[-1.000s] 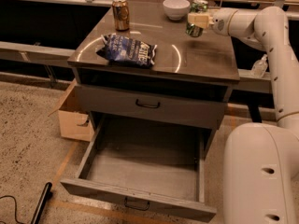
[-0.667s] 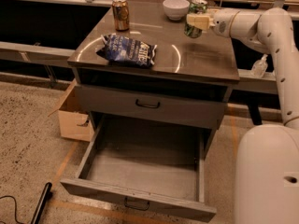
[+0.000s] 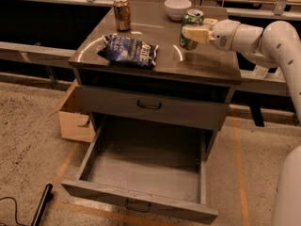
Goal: Place green can into middle drawer
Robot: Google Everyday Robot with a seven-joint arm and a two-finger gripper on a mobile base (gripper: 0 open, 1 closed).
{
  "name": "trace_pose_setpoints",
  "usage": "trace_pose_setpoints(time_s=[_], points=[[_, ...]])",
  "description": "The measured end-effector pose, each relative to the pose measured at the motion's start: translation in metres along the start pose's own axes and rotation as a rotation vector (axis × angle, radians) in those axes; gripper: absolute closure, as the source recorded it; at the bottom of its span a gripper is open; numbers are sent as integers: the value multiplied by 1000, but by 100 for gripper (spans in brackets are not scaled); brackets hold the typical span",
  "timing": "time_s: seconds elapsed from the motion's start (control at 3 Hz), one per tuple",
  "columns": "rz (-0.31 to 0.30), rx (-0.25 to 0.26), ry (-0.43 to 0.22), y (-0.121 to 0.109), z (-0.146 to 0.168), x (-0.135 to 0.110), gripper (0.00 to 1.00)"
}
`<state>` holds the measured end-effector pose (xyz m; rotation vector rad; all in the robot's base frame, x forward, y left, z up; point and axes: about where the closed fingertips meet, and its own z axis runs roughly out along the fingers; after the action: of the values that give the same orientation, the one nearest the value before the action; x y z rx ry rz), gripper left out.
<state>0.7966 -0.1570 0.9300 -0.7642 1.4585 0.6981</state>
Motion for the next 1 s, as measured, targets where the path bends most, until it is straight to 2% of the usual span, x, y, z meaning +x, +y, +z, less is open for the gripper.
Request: trace_pose_setpoints(time_s=[0.33, 0.67, 1.0], points=[[-1, 0, 0, 0, 0, -1, 100], [7, -33, -8, 21, -3, -11, 100], [38, -74, -24, 74, -15, -26, 100]])
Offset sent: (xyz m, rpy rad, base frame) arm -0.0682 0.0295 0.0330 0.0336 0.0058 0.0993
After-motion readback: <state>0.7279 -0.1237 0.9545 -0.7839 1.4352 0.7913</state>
